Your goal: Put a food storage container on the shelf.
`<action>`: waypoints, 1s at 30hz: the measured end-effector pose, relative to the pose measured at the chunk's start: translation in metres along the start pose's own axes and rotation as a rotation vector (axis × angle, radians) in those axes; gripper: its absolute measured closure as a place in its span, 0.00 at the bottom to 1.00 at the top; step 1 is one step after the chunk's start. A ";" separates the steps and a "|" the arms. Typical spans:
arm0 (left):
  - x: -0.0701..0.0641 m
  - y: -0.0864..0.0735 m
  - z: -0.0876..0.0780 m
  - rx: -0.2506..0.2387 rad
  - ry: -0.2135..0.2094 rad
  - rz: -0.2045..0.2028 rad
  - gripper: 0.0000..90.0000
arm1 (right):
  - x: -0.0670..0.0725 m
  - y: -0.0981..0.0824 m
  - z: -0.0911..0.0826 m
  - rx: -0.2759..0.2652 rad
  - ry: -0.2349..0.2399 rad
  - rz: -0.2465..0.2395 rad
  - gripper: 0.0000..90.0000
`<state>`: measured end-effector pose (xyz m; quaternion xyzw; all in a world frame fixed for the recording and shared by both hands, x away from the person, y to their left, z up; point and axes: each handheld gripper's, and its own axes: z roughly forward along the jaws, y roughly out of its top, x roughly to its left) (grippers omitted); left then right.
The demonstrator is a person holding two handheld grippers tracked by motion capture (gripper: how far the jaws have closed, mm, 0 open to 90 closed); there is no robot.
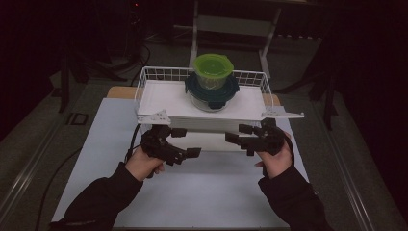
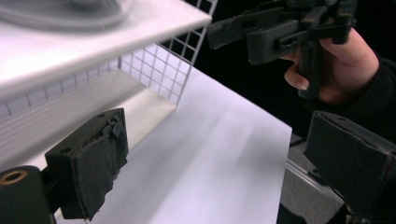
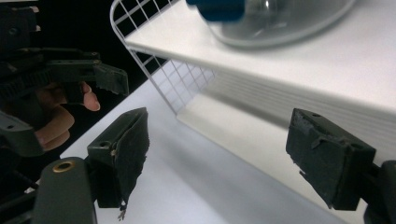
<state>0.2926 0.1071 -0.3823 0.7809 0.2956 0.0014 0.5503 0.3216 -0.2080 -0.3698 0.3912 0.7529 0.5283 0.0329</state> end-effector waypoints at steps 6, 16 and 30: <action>-0.005 -0.021 0.007 0.031 -0.016 0.007 0.06 | -0.005 -0.022 0.002 0.006 0.006 0.020 0.23; -0.008 -0.054 0.018 0.070 -0.028 0.009 0.06 | -0.012 -0.058 0.007 0.026 0.004 0.029 0.23; -0.005 -0.089 0.032 0.119 -0.010 0.020 0.06 | -0.023 -0.105 0.017 0.067 -0.001 0.055 0.23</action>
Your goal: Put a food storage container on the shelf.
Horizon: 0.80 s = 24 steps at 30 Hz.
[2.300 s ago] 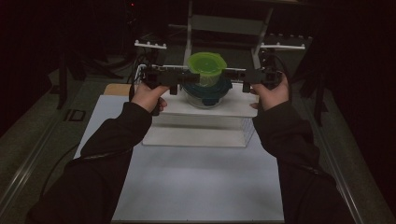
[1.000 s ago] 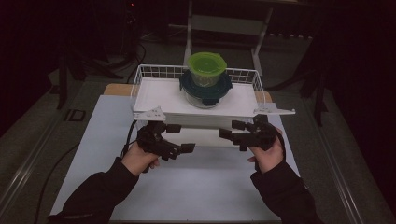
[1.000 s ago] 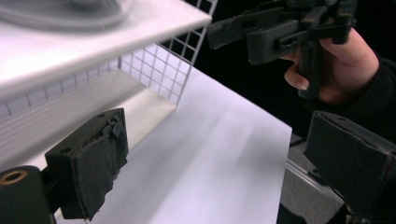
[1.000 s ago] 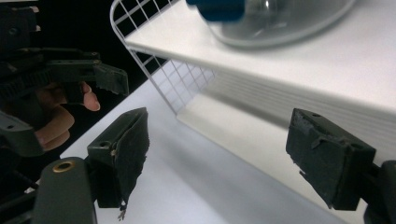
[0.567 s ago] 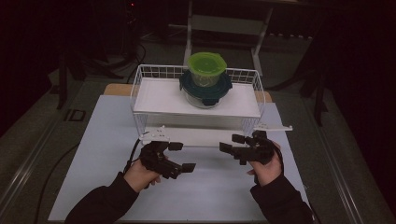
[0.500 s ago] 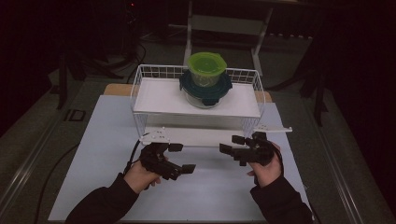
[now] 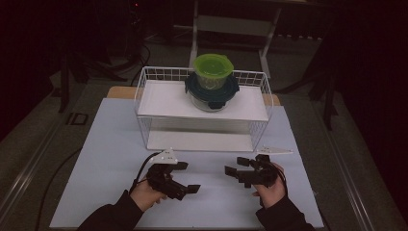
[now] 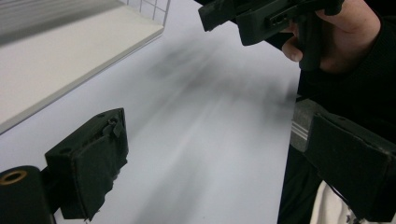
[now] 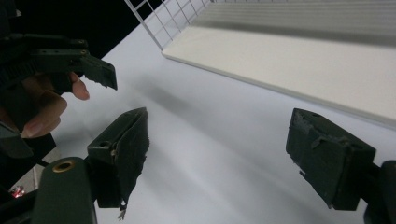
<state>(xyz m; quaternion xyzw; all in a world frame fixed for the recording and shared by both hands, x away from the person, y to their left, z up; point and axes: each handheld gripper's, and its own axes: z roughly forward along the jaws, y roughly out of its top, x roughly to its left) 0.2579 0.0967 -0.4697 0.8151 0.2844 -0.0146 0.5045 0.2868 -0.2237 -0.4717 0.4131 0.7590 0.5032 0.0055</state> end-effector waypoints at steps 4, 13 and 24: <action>0.000 -0.005 0.002 0.005 0.007 0.011 0.06 | -0.002 -0.005 0.000 0.000 -0.011 -0.010 0.23; 0.004 -0.023 0.012 0.024 0.035 0.020 0.06 | -0.011 -0.022 -0.008 -0.007 -0.028 -0.031 0.22; 0.005 -0.037 0.017 0.032 0.057 0.036 0.06 | -0.031 -0.033 -0.010 -0.003 -0.057 -0.005 0.22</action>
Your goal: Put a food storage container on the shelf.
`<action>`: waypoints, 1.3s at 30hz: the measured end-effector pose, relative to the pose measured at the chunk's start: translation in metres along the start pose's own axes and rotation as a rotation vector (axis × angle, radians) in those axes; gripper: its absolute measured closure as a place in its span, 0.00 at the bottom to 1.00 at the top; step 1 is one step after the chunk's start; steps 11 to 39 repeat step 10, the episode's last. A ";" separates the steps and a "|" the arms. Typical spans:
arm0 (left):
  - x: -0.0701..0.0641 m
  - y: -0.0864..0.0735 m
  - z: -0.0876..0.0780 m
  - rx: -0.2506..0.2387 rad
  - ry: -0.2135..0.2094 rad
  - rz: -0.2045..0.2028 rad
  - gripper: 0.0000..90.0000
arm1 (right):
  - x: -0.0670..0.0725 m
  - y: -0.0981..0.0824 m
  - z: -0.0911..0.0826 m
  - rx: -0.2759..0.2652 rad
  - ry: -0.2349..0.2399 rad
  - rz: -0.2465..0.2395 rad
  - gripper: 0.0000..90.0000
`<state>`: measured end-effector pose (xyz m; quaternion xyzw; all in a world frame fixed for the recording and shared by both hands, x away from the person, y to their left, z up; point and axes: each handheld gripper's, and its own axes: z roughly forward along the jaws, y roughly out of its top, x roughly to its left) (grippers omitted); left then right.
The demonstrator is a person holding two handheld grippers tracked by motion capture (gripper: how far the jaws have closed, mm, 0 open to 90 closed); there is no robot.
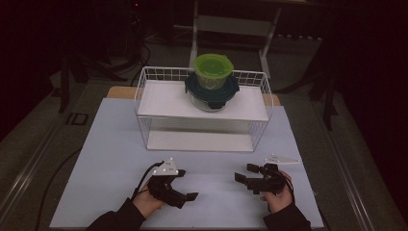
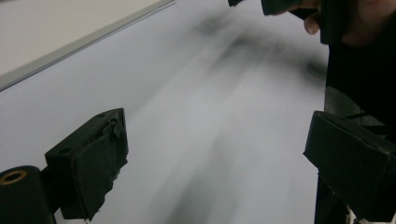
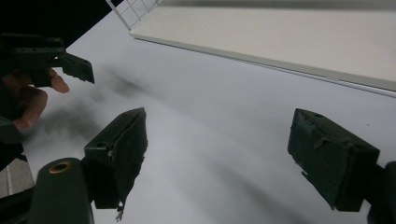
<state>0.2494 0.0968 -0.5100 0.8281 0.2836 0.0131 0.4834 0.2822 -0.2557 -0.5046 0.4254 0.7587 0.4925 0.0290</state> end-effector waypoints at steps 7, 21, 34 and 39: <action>0.001 -0.005 0.001 0.013 0.029 0.032 0.06 | -0.003 -0.002 0.004 0.015 0.002 -0.002 0.22; 0.000 -0.006 0.001 0.015 0.036 0.043 0.06 | -0.004 -0.002 0.004 0.016 0.001 -0.003 0.22; 0.000 -0.006 0.001 0.015 0.036 0.043 0.06 | -0.004 -0.002 0.004 0.016 0.001 -0.003 0.22; 0.000 -0.006 0.001 0.015 0.036 0.043 0.06 | -0.004 -0.002 0.004 0.016 0.001 -0.003 0.22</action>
